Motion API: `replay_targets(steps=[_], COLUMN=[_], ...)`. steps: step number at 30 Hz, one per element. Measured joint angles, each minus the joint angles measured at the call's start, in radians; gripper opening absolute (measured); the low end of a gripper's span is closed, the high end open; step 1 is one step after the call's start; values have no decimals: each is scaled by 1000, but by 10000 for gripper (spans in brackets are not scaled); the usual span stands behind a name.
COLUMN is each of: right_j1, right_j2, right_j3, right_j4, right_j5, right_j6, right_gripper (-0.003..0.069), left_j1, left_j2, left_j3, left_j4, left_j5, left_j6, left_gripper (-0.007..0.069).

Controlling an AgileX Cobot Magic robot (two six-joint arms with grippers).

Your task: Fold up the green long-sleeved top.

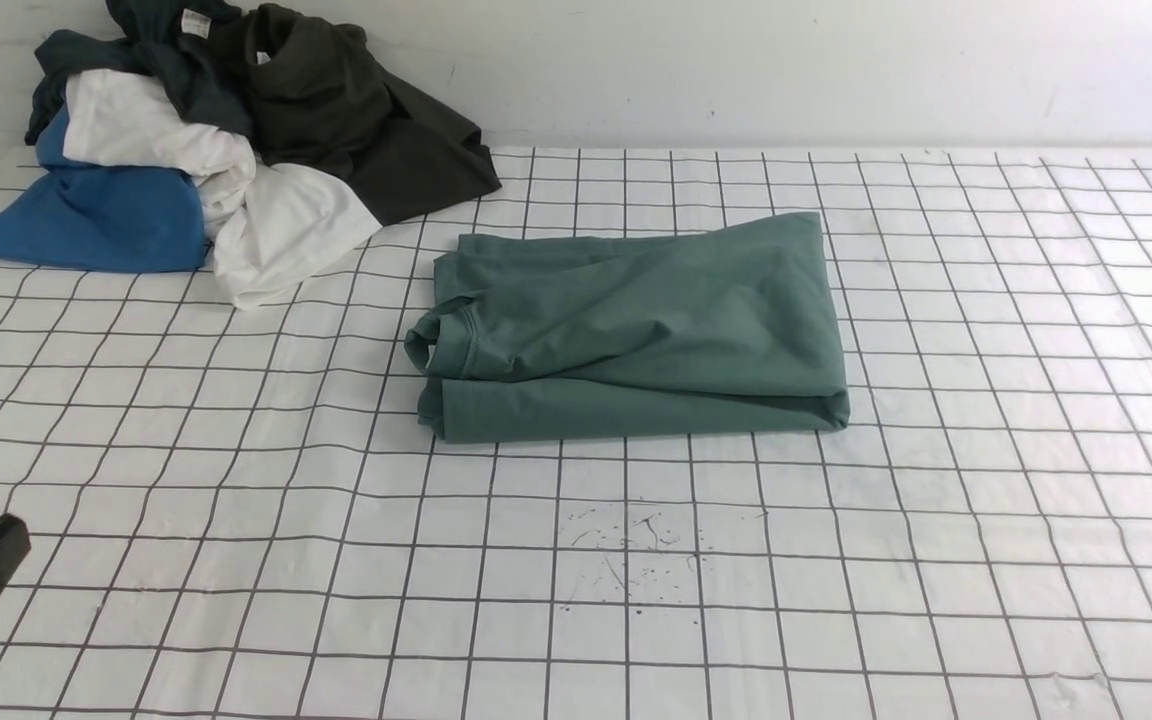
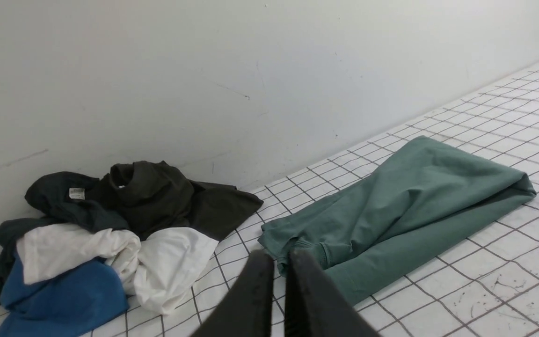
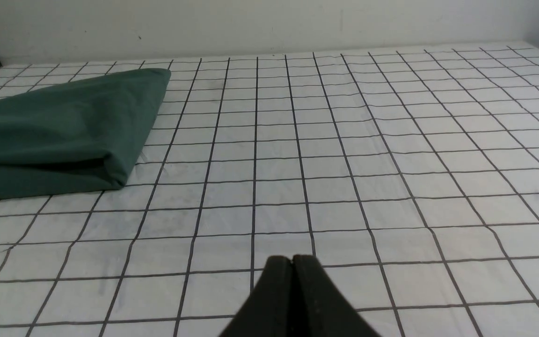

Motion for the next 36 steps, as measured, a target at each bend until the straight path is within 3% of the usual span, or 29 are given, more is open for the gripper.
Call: replay_targets(steps=[6,10,18,36], right_j1=[-1,-2,-2,-2], right_j2=[0,0,0,0], right_j3=[0,0,0,-1], right_j4=[0,0,1,1], right_j5=[1,2,2,2], right_j6=[0,0,0,0], right_gripper=[-13,-13,-13,-13], left_j1=[103,175,188,188], left_j2=[-111,-112,-112,-112], left_j3=[160,240,237,234], left_j4=[13,108,383,487], left_j5=[-26,-14,165,188], left_j6=[-34,-145,-466,-634], left_gripper=[26,26,26,26])
